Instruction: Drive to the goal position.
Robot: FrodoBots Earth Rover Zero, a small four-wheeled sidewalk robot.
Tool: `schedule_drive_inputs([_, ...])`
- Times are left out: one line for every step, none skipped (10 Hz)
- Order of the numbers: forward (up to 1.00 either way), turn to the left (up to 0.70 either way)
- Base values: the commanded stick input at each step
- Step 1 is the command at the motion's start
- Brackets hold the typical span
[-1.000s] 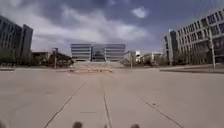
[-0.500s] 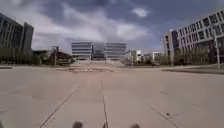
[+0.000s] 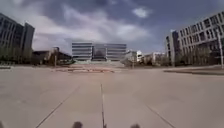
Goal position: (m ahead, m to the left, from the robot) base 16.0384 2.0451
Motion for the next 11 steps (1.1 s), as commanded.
schedule_drive_inputs([0.7,-0.01])
schedule_drive_inputs([0.7,-0.01])
schedule_drive_inputs([0.7,-0.01])
schedule_drive_inputs([0.7,-0.01])
schedule_drive_inputs([0.7,-0.01])
schedule_drive_inputs([0.7,-0.08])
schedule_drive_inputs([0.7,-0.22])
schedule_drive_inputs([0.7,-0.02])
schedule_drive_inputs([0.7,-0.01])
schedule_drive_inputs([0.7,-0.01])
schedule_drive_inputs([0.7,-0.01])
